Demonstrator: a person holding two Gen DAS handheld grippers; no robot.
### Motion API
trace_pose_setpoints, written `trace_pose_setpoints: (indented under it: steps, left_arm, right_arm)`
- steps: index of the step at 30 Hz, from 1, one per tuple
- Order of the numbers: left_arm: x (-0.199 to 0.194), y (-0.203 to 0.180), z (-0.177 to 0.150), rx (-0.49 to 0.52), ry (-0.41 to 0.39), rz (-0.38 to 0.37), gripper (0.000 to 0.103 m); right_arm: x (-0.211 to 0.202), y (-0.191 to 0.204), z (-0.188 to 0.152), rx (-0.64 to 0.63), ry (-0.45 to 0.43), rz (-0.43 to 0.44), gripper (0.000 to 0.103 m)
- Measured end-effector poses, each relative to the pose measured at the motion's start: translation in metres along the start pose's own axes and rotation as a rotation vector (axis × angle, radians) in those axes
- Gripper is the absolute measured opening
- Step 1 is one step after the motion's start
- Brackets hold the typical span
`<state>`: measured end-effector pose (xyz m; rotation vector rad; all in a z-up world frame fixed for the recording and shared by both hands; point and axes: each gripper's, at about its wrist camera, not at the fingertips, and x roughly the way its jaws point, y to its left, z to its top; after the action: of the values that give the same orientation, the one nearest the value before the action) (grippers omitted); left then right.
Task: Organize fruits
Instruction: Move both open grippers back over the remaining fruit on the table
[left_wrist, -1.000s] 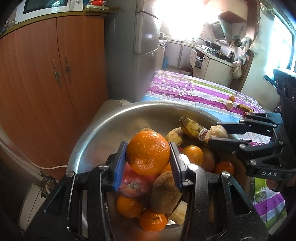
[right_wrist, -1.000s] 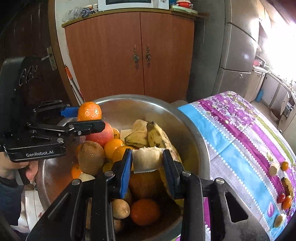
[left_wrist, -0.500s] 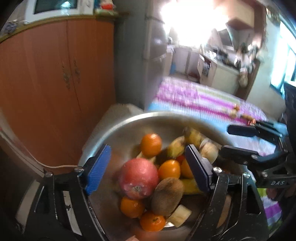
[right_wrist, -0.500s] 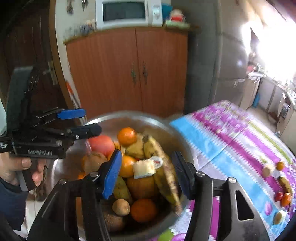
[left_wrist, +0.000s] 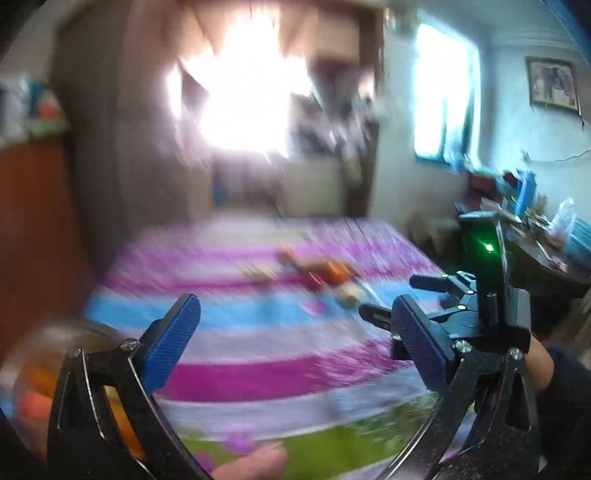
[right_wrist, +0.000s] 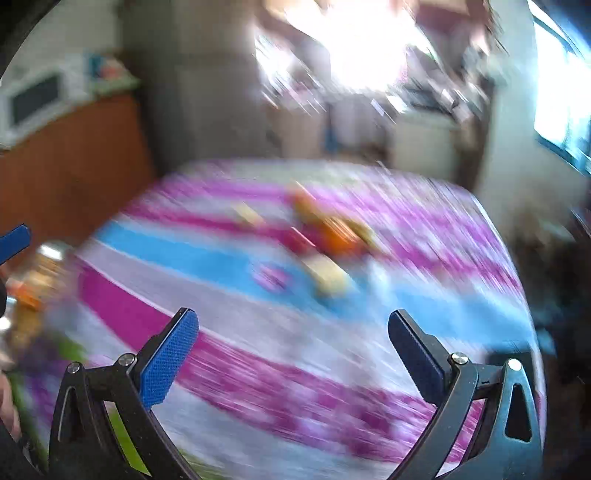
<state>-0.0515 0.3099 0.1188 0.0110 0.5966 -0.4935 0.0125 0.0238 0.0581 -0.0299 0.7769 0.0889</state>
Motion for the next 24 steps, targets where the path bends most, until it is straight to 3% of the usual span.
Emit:
trace_pose_setpoints:
  steps: [3,5,10,14,19,24]
  left_arm:
    - [0.072,0.003,-0.011,-0.034,0.158,0.048,0.103]
    - [0.099,0.008,-0.023,-0.048,0.204,0.081,0.103]
    - [0.129,0.023,-0.042,-0.116,0.304,0.141,0.103]
    - [0.127,0.023,-0.043,-0.132,0.31,0.142,0.103]
    - [0.132,0.009,-0.048,-0.067,0.348,0.231,0.103]
    - [0.13,0.019,-0.046,-0.105,0.332,0.208,0.103]
  right_arm:
    - [0.028,-0.022,-0.017,0.011,0.1,-0.046,0.103]
    - [0.041,-0.027,-0.024,0.023,0.137,-0.047,0.103]
    - [0.054,-0.027,-0.024,0.04,0.201,-0.028,0.103]
    - [0.058,-0.019,-0.026,0.009,0.215,-0.054,0.103]
    - [0.055,-0.017,-0.027,0.02,0.206,-0.059,0.103]
    - [0.057,-0.018,-0.028,0.031,0.207,-0.067,0.103]
